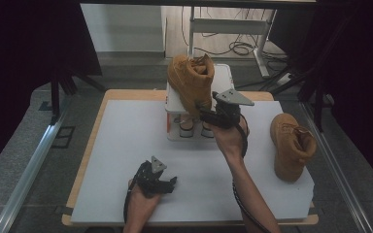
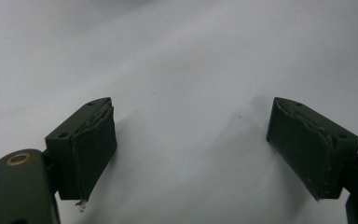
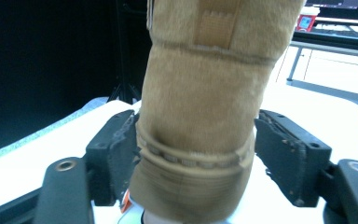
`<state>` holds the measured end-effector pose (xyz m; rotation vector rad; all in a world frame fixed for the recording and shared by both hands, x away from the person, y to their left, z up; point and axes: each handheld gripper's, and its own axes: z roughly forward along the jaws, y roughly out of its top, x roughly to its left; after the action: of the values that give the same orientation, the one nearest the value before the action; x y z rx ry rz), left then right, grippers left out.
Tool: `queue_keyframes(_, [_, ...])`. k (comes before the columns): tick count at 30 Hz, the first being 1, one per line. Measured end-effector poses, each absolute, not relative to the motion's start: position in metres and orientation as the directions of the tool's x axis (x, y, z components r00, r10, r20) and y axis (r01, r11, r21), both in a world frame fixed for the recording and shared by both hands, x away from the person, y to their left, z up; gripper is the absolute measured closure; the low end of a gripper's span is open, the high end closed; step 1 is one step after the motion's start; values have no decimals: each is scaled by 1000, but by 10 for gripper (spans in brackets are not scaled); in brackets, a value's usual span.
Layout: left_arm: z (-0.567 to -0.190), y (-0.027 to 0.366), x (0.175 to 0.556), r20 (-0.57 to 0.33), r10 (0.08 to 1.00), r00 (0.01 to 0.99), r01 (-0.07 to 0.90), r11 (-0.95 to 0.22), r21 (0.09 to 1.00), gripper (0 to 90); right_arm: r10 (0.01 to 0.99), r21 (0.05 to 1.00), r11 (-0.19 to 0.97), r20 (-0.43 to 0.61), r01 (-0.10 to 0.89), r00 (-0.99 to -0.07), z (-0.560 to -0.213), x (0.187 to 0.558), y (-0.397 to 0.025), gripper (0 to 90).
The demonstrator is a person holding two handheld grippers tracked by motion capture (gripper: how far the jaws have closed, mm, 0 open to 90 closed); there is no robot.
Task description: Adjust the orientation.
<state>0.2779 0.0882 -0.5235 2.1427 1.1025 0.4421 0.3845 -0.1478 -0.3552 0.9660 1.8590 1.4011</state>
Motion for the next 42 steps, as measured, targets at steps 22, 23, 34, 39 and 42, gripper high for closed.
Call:
queue_keyframes(22, [-524, 88, 278, -9, 814, 581, 581, -406, 705, 155, 798, 943, 226, -35, 245, -602, -379, 371, -167, 876])
queue_keyframes(23, [-524, 88, 278, -9, 814, 581, 581, -407, 705, 155, 799, 943, 225, -35, 245, -600, -380, 372, -166, 883])
queue_keyframes(34, [-524, 88, 278, -10, 814, 581, 581, -406, 705, 155, 778, 948, 264, -101, 177, -620, -384, 374, -167, 893])
queue_keyframes(39, [-524, 88, 278, -9, 814, 580, 580, -405, 707, 155, 779, 949, 243, -67, 202, -624, -383, 376, -161, 899])
queue_keyframes(42, [-524, 88, 278, -6, 812, 583, 580, -411, 703, 156, 776, 949, 241, -61, 206, -627, -383, 377, -157, 899])
